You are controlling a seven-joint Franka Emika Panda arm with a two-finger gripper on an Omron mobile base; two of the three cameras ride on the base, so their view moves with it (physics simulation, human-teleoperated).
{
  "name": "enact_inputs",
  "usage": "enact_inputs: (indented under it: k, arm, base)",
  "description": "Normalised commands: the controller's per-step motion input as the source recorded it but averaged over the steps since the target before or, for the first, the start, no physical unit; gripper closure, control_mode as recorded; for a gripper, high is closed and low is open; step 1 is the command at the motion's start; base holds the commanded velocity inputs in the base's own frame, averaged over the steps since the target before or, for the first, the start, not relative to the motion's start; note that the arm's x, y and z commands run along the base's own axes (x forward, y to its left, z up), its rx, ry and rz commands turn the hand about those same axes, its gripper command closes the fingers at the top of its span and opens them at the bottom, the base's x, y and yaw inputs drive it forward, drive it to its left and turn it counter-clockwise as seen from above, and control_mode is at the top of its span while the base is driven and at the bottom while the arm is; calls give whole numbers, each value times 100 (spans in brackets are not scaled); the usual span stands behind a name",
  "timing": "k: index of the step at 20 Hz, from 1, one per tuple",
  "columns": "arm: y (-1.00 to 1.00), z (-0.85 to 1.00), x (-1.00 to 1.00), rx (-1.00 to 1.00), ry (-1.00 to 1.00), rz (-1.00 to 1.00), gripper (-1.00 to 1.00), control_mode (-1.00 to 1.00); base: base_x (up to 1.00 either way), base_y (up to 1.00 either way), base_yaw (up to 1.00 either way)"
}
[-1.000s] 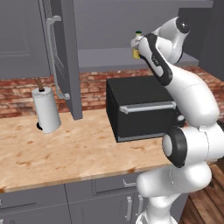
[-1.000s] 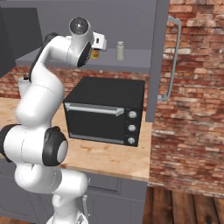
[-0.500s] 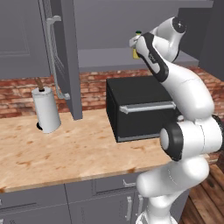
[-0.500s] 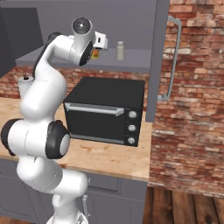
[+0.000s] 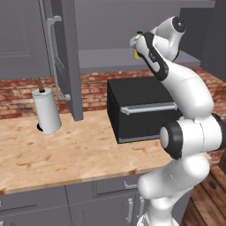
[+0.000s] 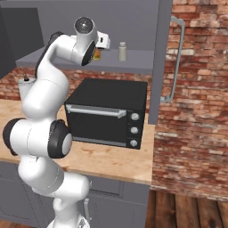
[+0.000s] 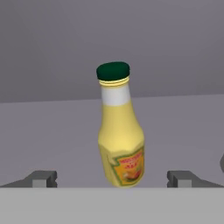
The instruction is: Move the mustard and shaker from the cabinet to the dining counter.
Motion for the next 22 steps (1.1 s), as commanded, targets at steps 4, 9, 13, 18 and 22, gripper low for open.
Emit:
enact_inputs:
  k: [4,9,13,18,22]
  arm:
    - [1,-3,10,0,0,0,-100,-100]
    - [0,-4,12,0,0,0,-100,-100]
    - [0,-2,8,0,0,0,-100,-100]
    - [0,-7,9,0,0,0,-100,-100]
    - [0,-9,16,0,0,0,-100,-100]
  base:
    - [0,0,0]
    - [0,0,0]
    - [0,0,0]
    - [0,0,0]
    - [0,0,0]
